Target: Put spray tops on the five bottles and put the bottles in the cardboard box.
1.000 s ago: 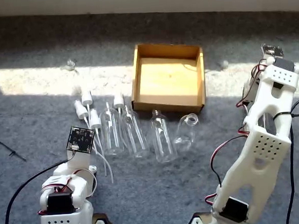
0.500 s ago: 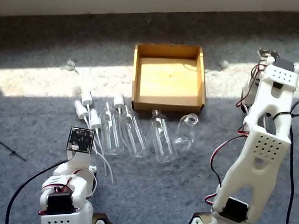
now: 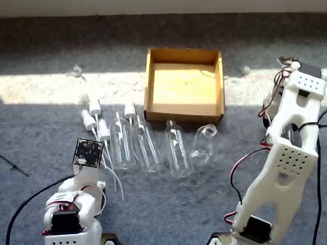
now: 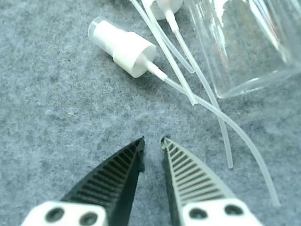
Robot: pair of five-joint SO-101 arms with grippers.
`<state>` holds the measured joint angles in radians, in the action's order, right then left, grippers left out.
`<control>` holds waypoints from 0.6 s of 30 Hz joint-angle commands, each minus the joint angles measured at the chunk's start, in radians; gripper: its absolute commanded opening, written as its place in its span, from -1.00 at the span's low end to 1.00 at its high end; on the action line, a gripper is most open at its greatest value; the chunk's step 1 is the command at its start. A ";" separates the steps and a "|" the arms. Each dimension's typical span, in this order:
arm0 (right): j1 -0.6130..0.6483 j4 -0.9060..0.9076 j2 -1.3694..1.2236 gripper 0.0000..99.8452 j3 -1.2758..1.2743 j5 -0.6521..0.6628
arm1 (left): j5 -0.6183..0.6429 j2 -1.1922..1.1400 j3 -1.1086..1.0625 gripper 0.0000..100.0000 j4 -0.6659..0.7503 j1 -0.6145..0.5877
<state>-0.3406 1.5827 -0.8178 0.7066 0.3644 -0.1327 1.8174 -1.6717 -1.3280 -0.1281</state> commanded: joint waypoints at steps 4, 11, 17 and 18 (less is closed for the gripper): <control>0.010 -0.087 0.016 -0.62 0.047 0.008 | -0.006 0.010 -0.024 -0.85 0.003 0.012; -0.005 -0.090 0.016 -0.84 0.044 0.008 | -0.006 0.010 -0.024 -0.85 0.003 0.012; -0.018 -0.015 0.033 -0.99 0.071 -0.020 | -0.006 0.010 -0.024 -0.85 0.003 0.012; -0.016 -0.004 0.047 -0.99 0.113 -0.069 | -0.006 0.010 -0.024 -0.85 0.003 0.012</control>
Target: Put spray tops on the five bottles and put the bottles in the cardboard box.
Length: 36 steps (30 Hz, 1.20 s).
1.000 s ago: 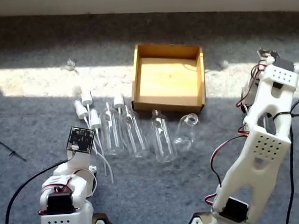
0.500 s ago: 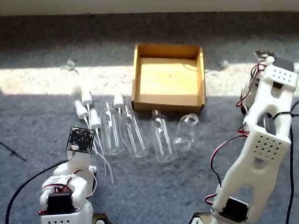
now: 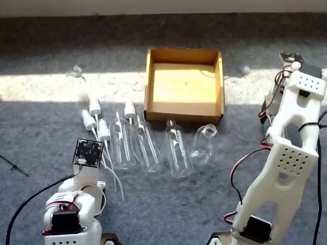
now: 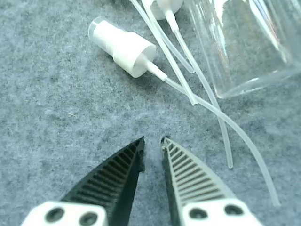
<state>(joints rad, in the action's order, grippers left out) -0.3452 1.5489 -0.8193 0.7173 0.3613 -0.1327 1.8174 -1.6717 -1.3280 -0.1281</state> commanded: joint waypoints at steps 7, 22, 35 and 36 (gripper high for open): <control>0.028 0.220 0.170 -0.99 0.358 -0.143 | -0.005 0.010 -0.024 -0.85 0.003 0.015; 0.143 0.217 0.538 -0.99 0.332 -0.238 | -0.304 0.008 0.120 -0.85 0.193 -0.240; 0.298 -0.128 1.178 -0.99 -0.561 -0.212 | -0.287 -1.115 1.179 -0.84 -0.002 -0.283; 0.298 -0.197 1.245 -0.99 -0.687 -0.190 | -0.285 -1.218 1.280 -0.84 -0.043 -0.271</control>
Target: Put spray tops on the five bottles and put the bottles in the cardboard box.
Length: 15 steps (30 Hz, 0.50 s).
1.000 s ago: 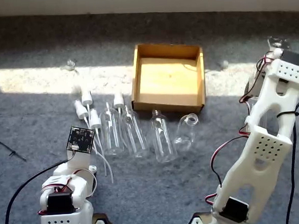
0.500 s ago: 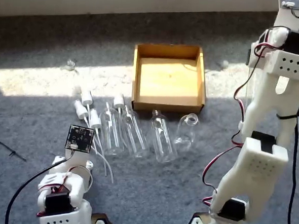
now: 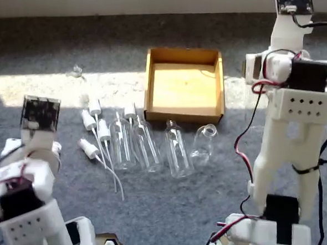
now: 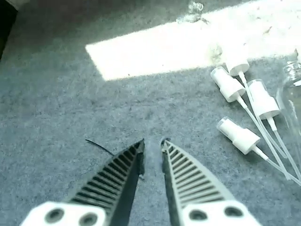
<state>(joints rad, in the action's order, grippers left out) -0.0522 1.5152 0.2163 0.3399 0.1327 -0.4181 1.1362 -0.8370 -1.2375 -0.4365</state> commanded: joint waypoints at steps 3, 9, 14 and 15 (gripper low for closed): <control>0.005 -0.401 0.432 -0.99 -0.705 0.094 | 0.064 -0.788 0.700 -0.80 -0.227 0.074; 0.010 -0.527 0.740 -0.99 -1.178 0.120 | 0.164 -1.118 1.012 -0.67 -0.322 0.196; 0.008 -0.515 0.792 -0.99 -1.231 0.115 | 0.302 -1.314 1.127 -0.67 -0.233 0.274; 0.012 -0.515 0.794 -0.99 -1.233 0.115 | 0.327 -1.349 1.144 -0.67 -0.204 0.292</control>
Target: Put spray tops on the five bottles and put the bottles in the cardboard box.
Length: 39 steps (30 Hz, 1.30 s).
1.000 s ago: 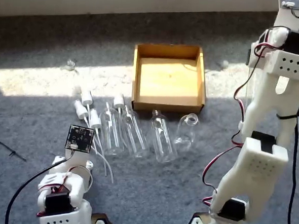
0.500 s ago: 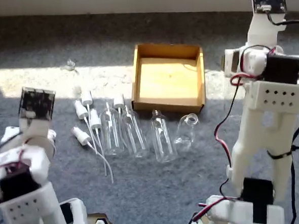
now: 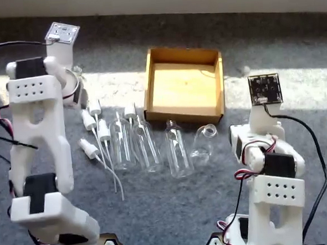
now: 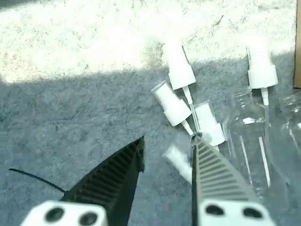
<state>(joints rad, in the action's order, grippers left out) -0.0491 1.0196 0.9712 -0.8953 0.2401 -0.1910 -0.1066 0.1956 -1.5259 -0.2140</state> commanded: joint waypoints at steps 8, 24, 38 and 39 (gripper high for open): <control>0.010 -0.018 0.045 -0.99 -0.001 0.006 | 0.193 -0.427 0.239 -0.67 0.258 0.120; 0.090 -0.012 0.045 -0.99 -0.002 0.011 | 0.253 -0.688 0.487 -0.73 0.127 0.076; 0.094 -0.016 0.045 -0.99 0.001 0.014 | 0.221 -0.750 0.490 -0.89 0.129 0.079; 0.094 -0.016 0.045 -0.99 0.001 0.014 | 0.221 -0.748 0.490 -0.90 0.129 0.079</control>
<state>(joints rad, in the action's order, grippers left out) 0.0414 1.0196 0.9958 -0.9014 0.2401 0.0407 -0.8569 0.6651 -1.3970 -0.1297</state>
